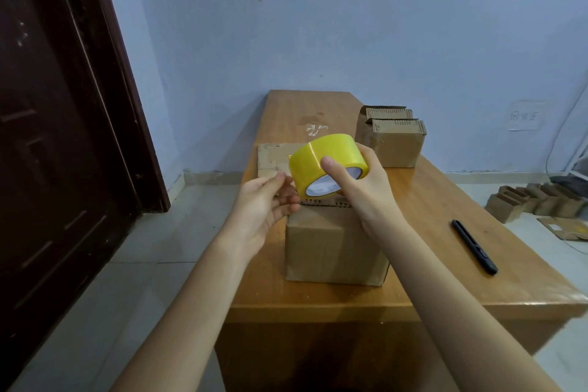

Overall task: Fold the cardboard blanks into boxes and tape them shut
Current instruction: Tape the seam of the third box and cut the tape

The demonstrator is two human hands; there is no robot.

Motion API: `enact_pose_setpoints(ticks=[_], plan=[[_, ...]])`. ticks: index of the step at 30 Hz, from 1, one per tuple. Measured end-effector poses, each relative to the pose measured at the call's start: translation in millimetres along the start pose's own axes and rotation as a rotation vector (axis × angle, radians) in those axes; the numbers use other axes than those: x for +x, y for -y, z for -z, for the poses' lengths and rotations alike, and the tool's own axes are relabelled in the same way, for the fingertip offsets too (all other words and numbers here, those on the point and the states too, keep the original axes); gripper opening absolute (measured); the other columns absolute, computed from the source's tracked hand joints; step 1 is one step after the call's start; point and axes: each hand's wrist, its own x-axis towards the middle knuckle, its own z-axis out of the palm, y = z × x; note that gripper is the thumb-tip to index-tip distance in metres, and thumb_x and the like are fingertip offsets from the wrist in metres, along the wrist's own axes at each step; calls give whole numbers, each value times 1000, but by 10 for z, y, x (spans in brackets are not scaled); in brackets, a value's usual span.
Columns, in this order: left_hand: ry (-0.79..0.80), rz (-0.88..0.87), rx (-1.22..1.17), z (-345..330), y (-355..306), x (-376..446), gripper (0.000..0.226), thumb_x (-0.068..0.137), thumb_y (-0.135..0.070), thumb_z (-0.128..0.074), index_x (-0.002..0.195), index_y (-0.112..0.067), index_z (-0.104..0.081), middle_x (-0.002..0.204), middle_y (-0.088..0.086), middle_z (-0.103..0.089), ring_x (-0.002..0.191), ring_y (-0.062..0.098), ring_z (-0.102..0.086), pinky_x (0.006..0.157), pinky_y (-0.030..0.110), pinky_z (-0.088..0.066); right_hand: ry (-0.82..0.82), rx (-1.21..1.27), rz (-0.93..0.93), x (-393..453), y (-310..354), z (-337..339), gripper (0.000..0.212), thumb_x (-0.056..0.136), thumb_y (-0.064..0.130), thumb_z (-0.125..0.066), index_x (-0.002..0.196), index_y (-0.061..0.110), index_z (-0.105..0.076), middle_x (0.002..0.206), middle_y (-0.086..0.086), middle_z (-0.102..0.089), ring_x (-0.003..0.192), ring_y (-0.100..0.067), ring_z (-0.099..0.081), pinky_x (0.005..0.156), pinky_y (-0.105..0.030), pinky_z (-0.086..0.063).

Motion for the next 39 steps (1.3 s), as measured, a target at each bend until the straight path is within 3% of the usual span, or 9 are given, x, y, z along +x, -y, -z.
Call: enact_pose_setpoints(ticks=[4, 7, 9, 12, 16, 24, 28, 33, 39], plan=[[-26, 5, 9, -8, 24, 15, 27, 99, -16, -46, 80, -4, -62, 59, 2, -57, 51, 10, -55, 49, 21, -51, 78, -57, 35, -8, -15, 35, 65, 65, 58, -75, 113, 21, -53, 102, 9, -61, 96, -5, -58, 80, -24, -44], [-15, 39, -22, 57, 30, 33, 26, 99, -15, -46, 83, -2, -62, 60, 4, -56, 50, 11, -56, 47, 21, -51, 66, -58, 60, 0, -61, 56, 26, 82, 31, -72, 87, 19, -50, 74, -1, -54, 70, -9, -49, 66, -27, -37], [13, 51, 23, 93, 29, 28, 23, 99, -11, -45, 86, 0, -61, 64, 6, -55, 50, 10, -56, 47, 20, -50, 13, -26, 88, 6, -74, 50, 12, 89, 10, -61, 85, 16, -51, 80, -20, -59, 72, -13, -53, 66, -29, -40], [50, 57, 111, 88, -11, 22, 28, 99, -8, -43, 79, -2, -61, 63, 6, -54, 48, 10, -54, 45, 19, -48, -22, 92, 72, 26, -67, 67, 20, 90, -3, -47, 90, 15, -55, 94, -24, -65, 78, -9, -63, 68, -23, -47], [-1, 110, 164, 18, -99, 62, 31, 95, -25, -53, 74, -3, -59, 56, 7, -52, 42, 13, -48, 38, 21, -43, 36, 33, 101, 58, -92, 74, 29, 87, -8, -45, 88, 19, -54, 72, 10, -62, 70, 2, -57, 67, -19, -44], [-45, -9, 519, 109, 81, 119, 44, 101, -22, -43, 59, -10, -45, 53, 2, -37, 41, 10, -37, 37, 20, -36, 113, -29, 141, 44, -84, 29, 20, 97, 11, -47, 92, 29, -51, 73, 21, -57, 69, -1, -63, 69, -21, -47], [-48, -172, 740, 200, 3, 166, 47, 100, -26, -44, 57, -10, -40, 51, 5, -34, 39, 15, -38, 51, 28, -38, 126, -48, 141, 43, -82, 27, 23, 98, 6, -44, 90, 27, -49, 76, 11, -54, 65, -5, -64, 63, -14, -46], [-69, -254, 976, 225, -71, 167, 47, 100, -28, -41, 56, -11, -42, 49, 5, -37, 36, 16, -45, 53, 30, -41, 119, -63, 131, 13, -59, 16, 30, 97, 1, -40, 89, 30, -46, 76, 8, -51, 68, -5, -64, 60, -10, -44], [-86, -338, 1077, 147, -265, 160, 39, 100, -31, -40, 74, -11, -62, 43, -3, -39, 31, 7, -48, 39, 11, -34, 58, 30, 88, 31, -61, 19, 27, 97, 2, -43, 91, 28, -48, 80, 3, -53, 70, -6, -64, 74, -29, -46]])
